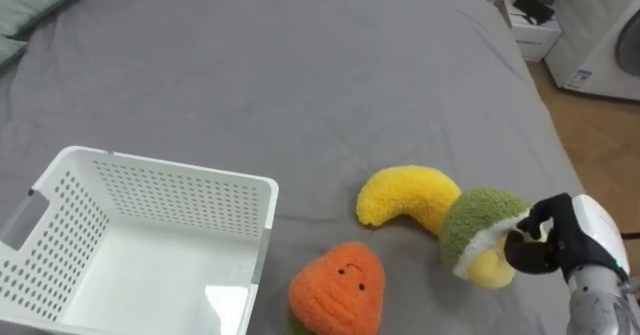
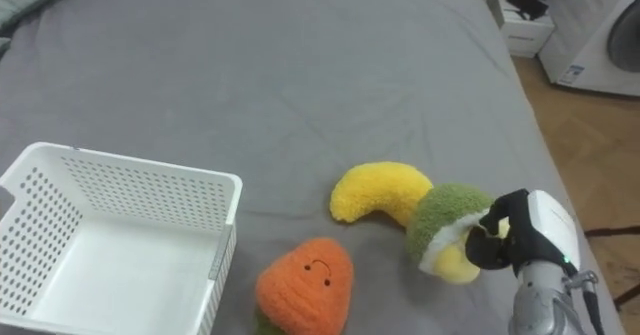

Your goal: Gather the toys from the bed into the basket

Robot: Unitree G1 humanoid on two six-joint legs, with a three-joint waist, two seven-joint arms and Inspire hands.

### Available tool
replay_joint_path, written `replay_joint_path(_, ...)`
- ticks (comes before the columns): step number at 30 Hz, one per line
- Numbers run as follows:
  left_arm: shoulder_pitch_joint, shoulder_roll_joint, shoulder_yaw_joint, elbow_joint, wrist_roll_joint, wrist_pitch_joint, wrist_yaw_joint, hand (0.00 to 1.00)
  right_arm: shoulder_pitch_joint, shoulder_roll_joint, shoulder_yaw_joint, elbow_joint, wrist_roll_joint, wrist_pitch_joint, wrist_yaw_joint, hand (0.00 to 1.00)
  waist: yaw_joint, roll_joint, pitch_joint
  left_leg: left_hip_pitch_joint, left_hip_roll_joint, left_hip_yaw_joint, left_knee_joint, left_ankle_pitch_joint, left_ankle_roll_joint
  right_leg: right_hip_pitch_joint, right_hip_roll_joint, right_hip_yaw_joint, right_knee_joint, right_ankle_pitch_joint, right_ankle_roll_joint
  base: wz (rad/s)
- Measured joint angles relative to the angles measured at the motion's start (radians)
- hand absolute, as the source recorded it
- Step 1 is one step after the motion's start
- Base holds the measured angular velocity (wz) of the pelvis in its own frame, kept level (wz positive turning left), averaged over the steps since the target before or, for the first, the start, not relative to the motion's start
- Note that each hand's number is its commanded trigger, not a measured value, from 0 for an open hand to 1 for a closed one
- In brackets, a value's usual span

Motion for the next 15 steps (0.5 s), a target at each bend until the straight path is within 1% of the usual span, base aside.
replay_joint_path(5, -0.007, -0.004, 0.001, 0.003, 0.0, -0.002, 0.005, 0.0, -0.007, 0.0, 0.0, -0.065, 0.002, 0.001, 0.009, 1.0, 0.009, 0.003, -0.0005, 0.0, 0.002, 0.019, -0.014, 0.003, 0.0, -0.013, 0.001, 0.015, -0.001, 0.0, 0.0, -0.1)
replay_joint_path(9, -0.005, -0.004, 0.001, 0.003, 0.001, -0.002, 0.008, 0.0, -0.01, 0.0, 0.0, -0.119, 0.003, 0.012, 0.021, 1.0, 0.008, 0.004, -0.0003, 0.0, 0.002, 0.02, -0.016, 0.003, 0.0, -0.013, 0.001, 0.014, -0.001, 0.0, 0.0, 0.0)
replay_joint_path(12, -0.006, -0.004, 0.002, 0.003, 0.001, 0.0, 0.008, 0.0, -0.01, 0.0, 0.0, -0.186, 0.002, 0.024, 0.037, 1.0, -0.001, 0.004, -0.001, -0.001, 0.003, 0.018, -0.016, 0.003, 0.0, -0.014, 0.0, 0.008, -0.001, 0.0, 0.0, 0.0)
replay_joint_path(15, -0.006, -0.004, 0.006, 0.003, 0.001, 0.01, 0.005, 0.0, -0.01, -0.001, -0.001, -0.238, 0.001, 0.025, 0.049, 1.0, -0.004, 0.001, -0.0041, 0.0, 0.003, 0.018, -0.016, 0.003, 0.0, -0.013, 0.0, 0.006, -0.001, 0.0, 0.0, 0.0)
